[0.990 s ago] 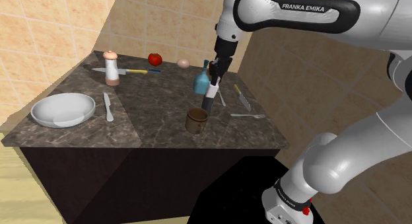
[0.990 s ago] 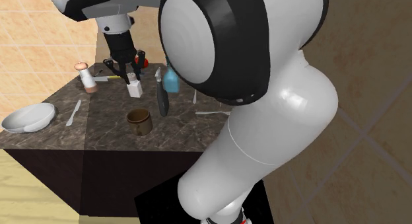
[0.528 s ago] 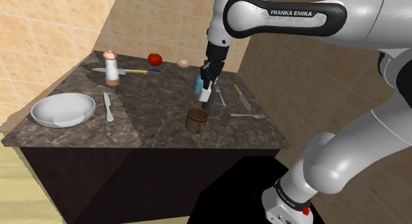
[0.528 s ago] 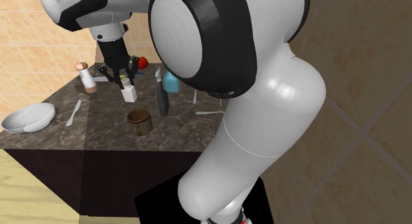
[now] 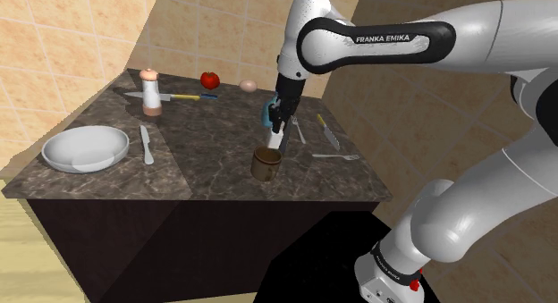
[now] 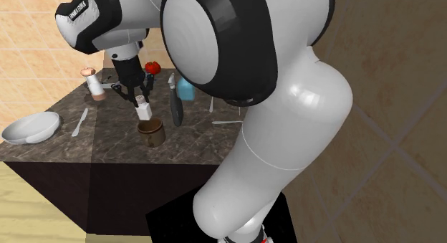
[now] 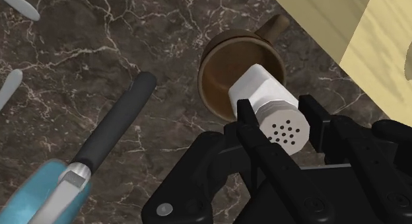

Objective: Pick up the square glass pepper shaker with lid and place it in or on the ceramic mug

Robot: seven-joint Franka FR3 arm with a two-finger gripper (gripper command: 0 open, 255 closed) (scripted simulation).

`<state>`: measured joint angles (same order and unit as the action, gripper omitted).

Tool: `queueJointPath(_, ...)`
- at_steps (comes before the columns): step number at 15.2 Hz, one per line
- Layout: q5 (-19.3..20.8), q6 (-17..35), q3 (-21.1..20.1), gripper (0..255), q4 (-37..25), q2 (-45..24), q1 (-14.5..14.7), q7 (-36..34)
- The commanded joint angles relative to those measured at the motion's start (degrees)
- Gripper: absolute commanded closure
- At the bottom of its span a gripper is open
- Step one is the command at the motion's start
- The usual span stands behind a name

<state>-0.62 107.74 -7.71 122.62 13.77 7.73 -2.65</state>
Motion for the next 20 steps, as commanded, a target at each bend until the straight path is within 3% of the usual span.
queueJointPath(1,0.0,1.6,-0.1,255,1.2,-0.3,0.1,-0.2)
queueJointPath(6,0.1,5.8,-0.2,255,4.5,-1.3,0.1,-0.3)
queueJointPath(14,0.1,5.8,-0.2,255,4.5,-1.3,0.1,-0.3)
queueJointPath(15,0.1,5.8,-0.2,0,4.5,-1.3,0.1,-0.3)
queueJointPath(20,0.1,5.8,-0.2,0,4.5,-1.3,0.1,-0.3)
